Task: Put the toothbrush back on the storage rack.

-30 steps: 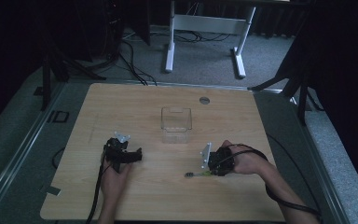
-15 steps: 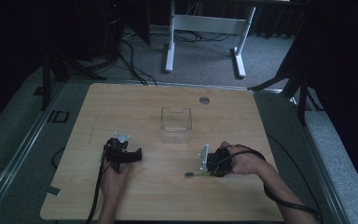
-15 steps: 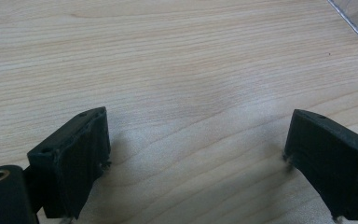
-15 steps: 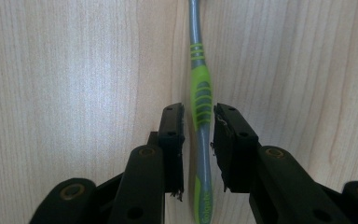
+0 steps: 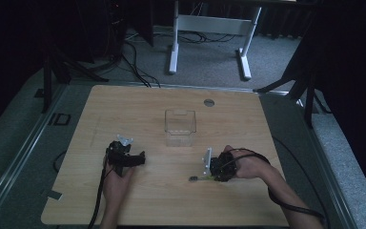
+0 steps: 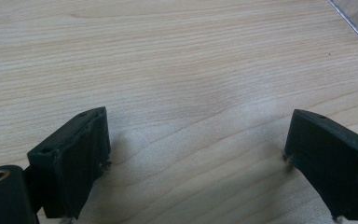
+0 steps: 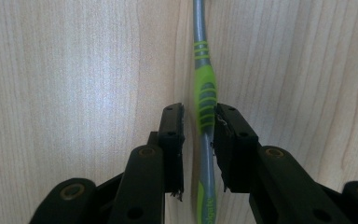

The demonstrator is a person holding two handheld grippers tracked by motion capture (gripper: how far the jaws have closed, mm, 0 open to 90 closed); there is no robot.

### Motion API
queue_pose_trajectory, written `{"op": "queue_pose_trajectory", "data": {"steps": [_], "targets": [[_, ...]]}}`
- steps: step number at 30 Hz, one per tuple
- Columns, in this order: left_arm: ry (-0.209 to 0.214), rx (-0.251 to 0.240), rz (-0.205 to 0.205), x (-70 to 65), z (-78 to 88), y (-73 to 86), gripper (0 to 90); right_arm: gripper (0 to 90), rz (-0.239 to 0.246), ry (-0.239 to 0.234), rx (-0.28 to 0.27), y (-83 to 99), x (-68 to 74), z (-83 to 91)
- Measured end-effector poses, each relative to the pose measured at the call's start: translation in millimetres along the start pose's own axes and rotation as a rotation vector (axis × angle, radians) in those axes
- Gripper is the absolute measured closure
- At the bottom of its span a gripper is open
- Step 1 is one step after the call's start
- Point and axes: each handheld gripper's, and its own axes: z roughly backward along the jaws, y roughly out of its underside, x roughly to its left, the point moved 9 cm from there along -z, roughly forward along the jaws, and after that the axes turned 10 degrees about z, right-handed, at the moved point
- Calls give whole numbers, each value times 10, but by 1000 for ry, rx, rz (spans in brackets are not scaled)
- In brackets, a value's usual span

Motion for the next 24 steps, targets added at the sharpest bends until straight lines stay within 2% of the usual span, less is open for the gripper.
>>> {"op": "queue_pose_trajectory", "data": {"steps": [24], "targets": [[0, -1, 1, -1, 0, -1, 71, 728, 1, -34, 15, -15, -34, -88]]}}
